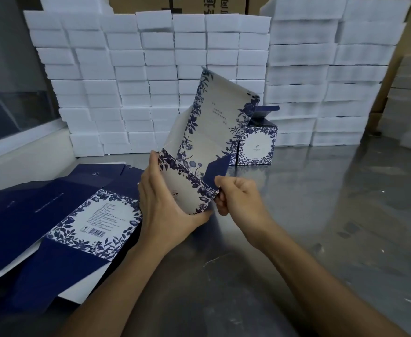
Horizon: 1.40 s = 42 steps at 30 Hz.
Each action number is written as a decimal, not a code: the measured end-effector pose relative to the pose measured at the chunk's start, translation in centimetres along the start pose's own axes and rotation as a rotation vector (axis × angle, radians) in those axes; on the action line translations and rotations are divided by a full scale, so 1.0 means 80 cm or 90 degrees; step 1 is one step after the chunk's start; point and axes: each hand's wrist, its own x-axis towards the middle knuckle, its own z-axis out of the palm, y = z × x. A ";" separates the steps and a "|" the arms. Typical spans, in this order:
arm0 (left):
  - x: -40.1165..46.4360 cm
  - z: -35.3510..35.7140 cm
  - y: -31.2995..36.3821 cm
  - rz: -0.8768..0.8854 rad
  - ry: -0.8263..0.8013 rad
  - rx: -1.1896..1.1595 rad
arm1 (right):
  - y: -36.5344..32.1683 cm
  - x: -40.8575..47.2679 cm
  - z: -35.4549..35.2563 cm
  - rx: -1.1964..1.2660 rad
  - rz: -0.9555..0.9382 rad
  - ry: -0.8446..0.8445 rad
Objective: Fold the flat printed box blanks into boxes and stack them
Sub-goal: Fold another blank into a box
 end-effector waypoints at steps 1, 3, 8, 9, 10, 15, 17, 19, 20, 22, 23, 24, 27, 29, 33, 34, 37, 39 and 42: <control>0.000 0.000 -0.001 0.011 0.008 -0.010 | 0.001 0.000 0.000 -0.015 -0.011 0.006; 0.002 -0.002 -0.003 0.039 0.035 -0.027 | 0.002 -0.001 0.001 -0.016 -0.016 0.021; 0.006 -0.008 -0.004 0.123 0.063 -0.016 | 0.003 0.004 -0.006 0.073 0.026 0.074; 0.005 -0.008 -0.003 0.129 0.056 -0.013 | 0.005 0.005 -0.009 0.059 0.025 0.089; 0.004 -0.008 -0.003 0.133 0.049 -0.011 | 0.006 0.006 -0.011 0.038 0.018 0.099; 0.002 -0.011 -0.001 0.140 0.027 -0.013 | 0.010 0.006 -0.012 -0.021 -0.017 0.097; 0.003 -0.012 -0.001 0.144 0.027 -0.012 | 0.009 0.006 -0.013 -0.013 -0.005 0.100; 0.004 -0.011 -0.003 0.146 0.027 -0.020 | 0.008 0.006 -0.015 0.018 0.023 0.113; 0.004 -0.010 -0.004 0.146 0.027 -0.028 | 0.008 0.006 -0.015 0.033 0.035 0.120; 0.005 -0.009 -0.005 0.150 0.026 -0.047 | 0.006 0.007 -0.017 0.050 0.049 0.140; 0.005 -0.009 -0.006 0.154 0.023 -0.054 | 0.006 0.008 -0.018 0.059 0.052 0.153; 0.005 -0.008 -0.007 0.158 0.019 -0.059 | 0.006 0.009 -0.020 0.068 0.055 0.167; 0.004 -0.007 -0.010 0.169 0.003 -0.069 | 0.007 0.010 -0.026 0.072 0.061 0.213; 0.004 -0.007 -0.011 0.173 -0.002 -0.077 | 0.007 0.010 -0.028 0.054 0.050 0.244; 0.006 -0.009 -0.011 0.188 0.000 -0.091 | 0.007 0.011 -0.028 0.054 0.043 0.267; 0.007 -0.009 -0.010 0.197 0.003 -0.089 | 0.008 0.011 -0.028 0.049 0.042 0.259; 0.009 -0.009 -0.010 0.218 0.013 -0.075 | 0.013 0.014 -0.031 -0.001 0.022 0.238; 0.009 -0.010 -0.010 0.215 0.010 -0.066 | 0.017 0.015 -0.033 -0.022 0.016 0.232; 0.006 -0.009 -0.006 0.207 0.010 -0.054 | 0.020 0.014 -0.034 -0.016 0.006 0.235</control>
